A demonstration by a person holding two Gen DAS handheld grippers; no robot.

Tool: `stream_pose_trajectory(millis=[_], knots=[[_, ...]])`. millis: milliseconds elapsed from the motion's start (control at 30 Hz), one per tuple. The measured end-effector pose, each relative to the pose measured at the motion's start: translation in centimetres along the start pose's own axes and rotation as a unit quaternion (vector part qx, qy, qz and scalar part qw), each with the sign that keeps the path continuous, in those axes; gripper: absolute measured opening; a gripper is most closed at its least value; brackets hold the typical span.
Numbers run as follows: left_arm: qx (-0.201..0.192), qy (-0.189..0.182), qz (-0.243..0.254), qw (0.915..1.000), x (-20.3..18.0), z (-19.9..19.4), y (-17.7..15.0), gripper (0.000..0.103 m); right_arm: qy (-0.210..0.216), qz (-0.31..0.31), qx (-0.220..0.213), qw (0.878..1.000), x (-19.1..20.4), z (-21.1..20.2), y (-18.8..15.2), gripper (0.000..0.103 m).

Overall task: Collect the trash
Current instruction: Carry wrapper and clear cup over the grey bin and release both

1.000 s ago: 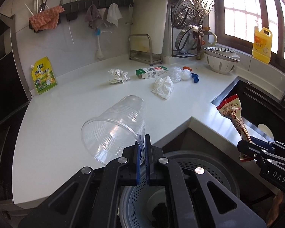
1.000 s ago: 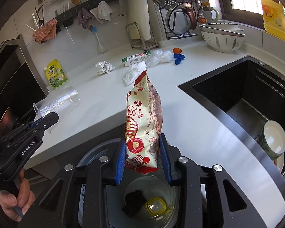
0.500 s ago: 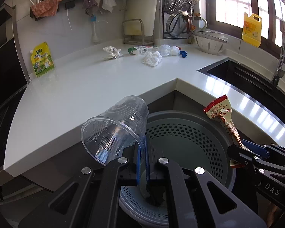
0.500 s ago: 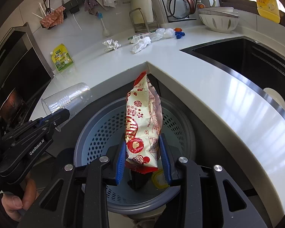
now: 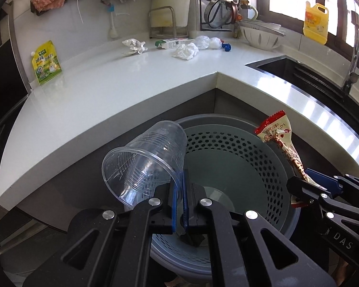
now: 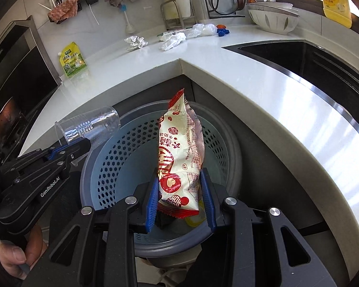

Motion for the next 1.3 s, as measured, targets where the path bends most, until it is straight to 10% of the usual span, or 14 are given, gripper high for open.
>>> stream_pose_trajectory(millis=[567,733,967,1300], knots=[[0.030,-0.004,-0.015,0.9994,0.6,1.5,-1.3,0.008,-0.008,-0.016,0.015,1.000,0.3,1.0,-0.7,0.033],[0.033,-0.001,-0.025,0.9992,1.2,1.7,-1.5,0.008,-0.011,-0.011,-0.002,1.000,0.0,0.3,-0.3,0.061],[0.021,0.013,-0.032,0.9992,2.1,1.3,-1.5,0.053,-0.015,-0.009,-0.005,1.000,-0.3,0.2,0.0,0.061],[0.005,0.032,-0.032,0.9989,2.8,0.1,-1.0,0.064,-0.020,-0.007,-0.009,1.000,-0.5,-0.4,0.3,0.063]])
Point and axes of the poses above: each gripper's, at about its wrist camera, not at the fingertips, and z roughly the way its jaws point, x to its left, y to its top, the point moved 10 cm from there along z, roughly the way its jaws point, and after that the axes turned 13 degrees about -y, right-handed, at the moved point
